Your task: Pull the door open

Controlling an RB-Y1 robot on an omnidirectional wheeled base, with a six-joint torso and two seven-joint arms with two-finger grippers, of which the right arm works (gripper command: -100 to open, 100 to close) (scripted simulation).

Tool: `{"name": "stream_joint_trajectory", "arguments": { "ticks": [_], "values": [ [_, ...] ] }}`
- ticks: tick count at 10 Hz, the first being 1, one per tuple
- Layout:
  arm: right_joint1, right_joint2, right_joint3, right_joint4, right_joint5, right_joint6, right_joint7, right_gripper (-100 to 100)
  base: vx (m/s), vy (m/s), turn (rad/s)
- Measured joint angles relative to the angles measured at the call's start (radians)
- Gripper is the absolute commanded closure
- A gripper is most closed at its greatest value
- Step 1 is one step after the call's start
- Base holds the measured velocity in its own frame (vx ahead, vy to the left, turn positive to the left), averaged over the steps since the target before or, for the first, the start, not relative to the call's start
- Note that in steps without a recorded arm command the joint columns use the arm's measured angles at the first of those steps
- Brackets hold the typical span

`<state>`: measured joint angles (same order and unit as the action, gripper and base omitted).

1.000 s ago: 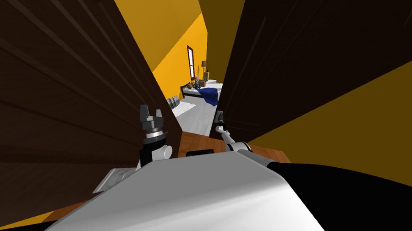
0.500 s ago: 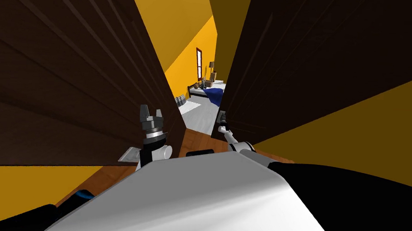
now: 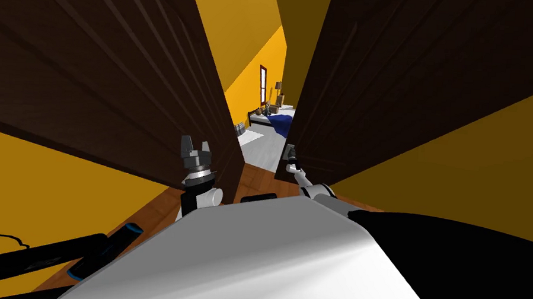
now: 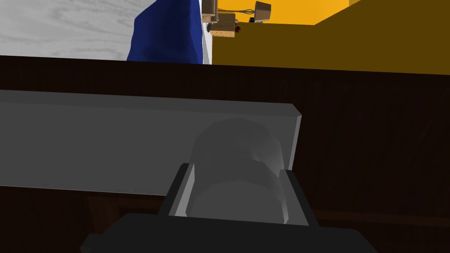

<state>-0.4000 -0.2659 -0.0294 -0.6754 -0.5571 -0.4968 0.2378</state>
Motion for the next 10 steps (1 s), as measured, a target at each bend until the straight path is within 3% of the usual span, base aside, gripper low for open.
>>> {"name": "stream_joint_trajectory", "arguments": {
  "ticks": [4, 10],
  "values": [
    [0.015, -0.047, 0.030, -0.013, 0.011, 0.009, -0.067, 100, -0.144, 0.023, -0.001],
    [0.027, -0.064, 0.068, -0.031, 0.026, 0.016, -0.108, 100, -0.205, -0.060, 0.105]
  ]
}}
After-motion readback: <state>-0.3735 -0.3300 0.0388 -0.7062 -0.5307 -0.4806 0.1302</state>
